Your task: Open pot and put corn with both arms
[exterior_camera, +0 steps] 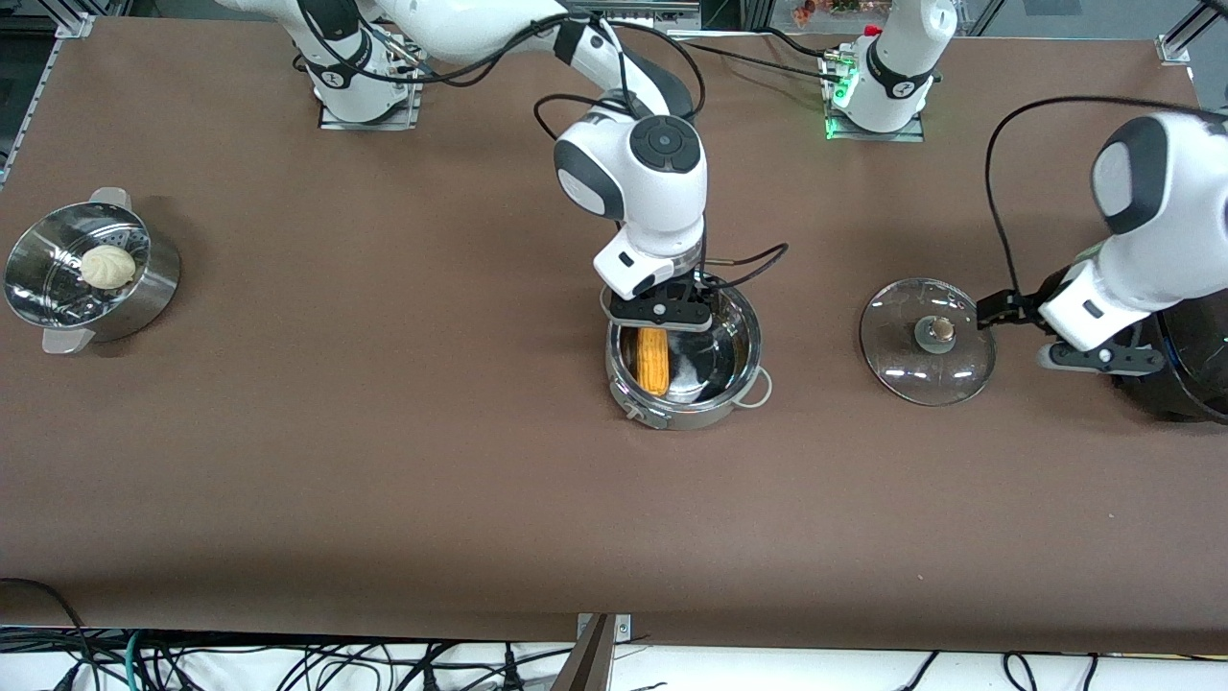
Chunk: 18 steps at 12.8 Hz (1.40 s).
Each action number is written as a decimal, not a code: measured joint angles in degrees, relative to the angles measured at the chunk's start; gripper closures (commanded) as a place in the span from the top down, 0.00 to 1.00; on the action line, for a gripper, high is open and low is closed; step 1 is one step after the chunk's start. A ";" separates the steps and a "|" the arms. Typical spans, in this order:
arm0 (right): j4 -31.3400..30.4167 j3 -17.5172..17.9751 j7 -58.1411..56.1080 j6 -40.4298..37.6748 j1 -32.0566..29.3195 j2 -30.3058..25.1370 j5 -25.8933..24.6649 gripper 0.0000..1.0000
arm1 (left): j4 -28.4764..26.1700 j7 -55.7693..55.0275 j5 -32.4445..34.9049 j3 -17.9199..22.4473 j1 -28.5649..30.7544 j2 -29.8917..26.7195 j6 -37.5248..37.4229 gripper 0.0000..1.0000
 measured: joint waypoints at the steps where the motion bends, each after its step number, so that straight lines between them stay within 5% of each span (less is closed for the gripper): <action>1: 0.09 -0.26 -2.63 -2.46 -0.55 -1.32 -0.01 1.00 | 2.86 -0.21 0.00 0.02 0.03 -0.55 -4.02 1.00; 4: 0.46 -0.74 -12.05 -11.73 -5.28 -6.73 0.19 1.00 | 9.67 -1.43 0.00 -0.01 0.02 -2.46 -13.19 1.00; 12: 0.46 -1.21 -31.24 -30.40 -27.40 -15.41 3.72 1.00 | 11.42 -5.17 0.00 -1.75 -0.01 -9.09 -17.13 1.00; 18: 0.41 -8.13 -38.59 -35.64 -32.14 -16.12 3.80 1.00 | 12.05 -5.17 0.00 -0.18 -1.18 -9.09 -17.38 1.00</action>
